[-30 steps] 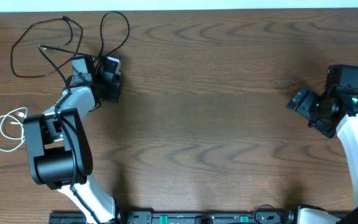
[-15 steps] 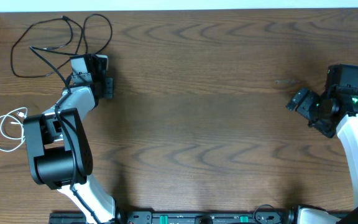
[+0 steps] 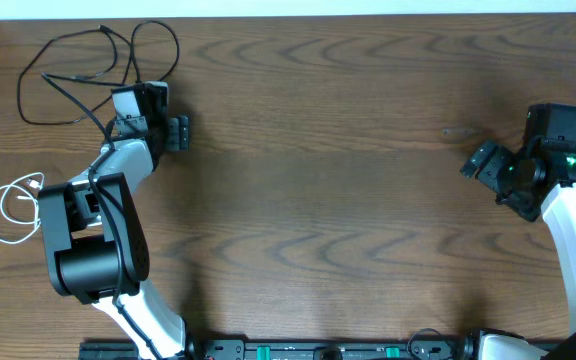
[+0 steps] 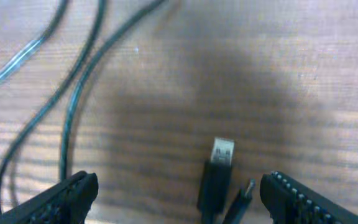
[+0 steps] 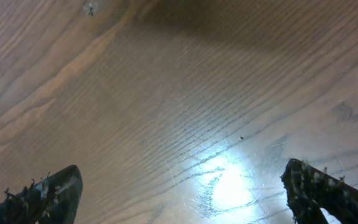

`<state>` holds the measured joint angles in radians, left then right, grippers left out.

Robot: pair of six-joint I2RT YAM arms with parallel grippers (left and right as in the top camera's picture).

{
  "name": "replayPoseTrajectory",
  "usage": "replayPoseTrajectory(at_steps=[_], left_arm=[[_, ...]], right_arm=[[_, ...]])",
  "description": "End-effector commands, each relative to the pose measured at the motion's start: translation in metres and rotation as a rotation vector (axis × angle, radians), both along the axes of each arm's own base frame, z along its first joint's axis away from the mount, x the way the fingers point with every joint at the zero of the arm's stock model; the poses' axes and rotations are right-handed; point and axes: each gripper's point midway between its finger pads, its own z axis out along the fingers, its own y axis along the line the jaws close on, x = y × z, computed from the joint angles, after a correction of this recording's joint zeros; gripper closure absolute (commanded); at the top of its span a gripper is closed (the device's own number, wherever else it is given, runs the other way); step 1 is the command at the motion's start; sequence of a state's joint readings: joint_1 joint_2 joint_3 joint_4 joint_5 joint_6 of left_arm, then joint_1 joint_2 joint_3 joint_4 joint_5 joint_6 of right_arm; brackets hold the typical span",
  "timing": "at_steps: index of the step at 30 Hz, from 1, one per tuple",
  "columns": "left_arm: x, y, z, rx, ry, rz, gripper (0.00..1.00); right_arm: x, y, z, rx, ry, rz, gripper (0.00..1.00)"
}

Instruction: Untangle cables

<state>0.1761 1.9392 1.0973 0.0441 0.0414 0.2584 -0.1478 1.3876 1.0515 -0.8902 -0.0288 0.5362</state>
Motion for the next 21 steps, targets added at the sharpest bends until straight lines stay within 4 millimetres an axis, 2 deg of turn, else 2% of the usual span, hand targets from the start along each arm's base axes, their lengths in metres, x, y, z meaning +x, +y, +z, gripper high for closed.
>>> replayPoseTrajectory(at_steps=[1,4,7,10,17,19,21], left_arm=[[0.021,0.008,0.052,0.036,-0.158,0.015,0.12],[0.034,0.010,0.089,0.058,-0.283,0.015,0.12],[0.042,0.012,0.106,0.070,-0.352,0.015,0.12],[0.043,0.012,0.101,0.069,-0.347,0.016,0.12],[0.044,0.019,0.061,0.059,-0.279,0.027,0.12],[0.046,0.026,0.058,0.064,-0.292,0.041,0.12],[0.050,0.037,0.063,0.073,-0.329,0.058,0.12]], right_arm=[[-0.001,-0.005,0.000,-0.015,0.003,0.000,0.01],[-0.001,-0.005,0.000,-0.015,0.003,0.000,0.01],[-0.001,-0.005,0.000,-0.015,0.003,0.000,0.01],[-0.001,-0.005,0.000,-0.015,0.003,0.000,0.01],[-0.001,-0.005,0.000,-0.015,0.003,0.000,0.01],[-0.001,-0.005,0.000,-0.015,0.003,0.000,0.01],[-0.001,-0.005,0.000,-0.015,0.003,0.000,0.01]])
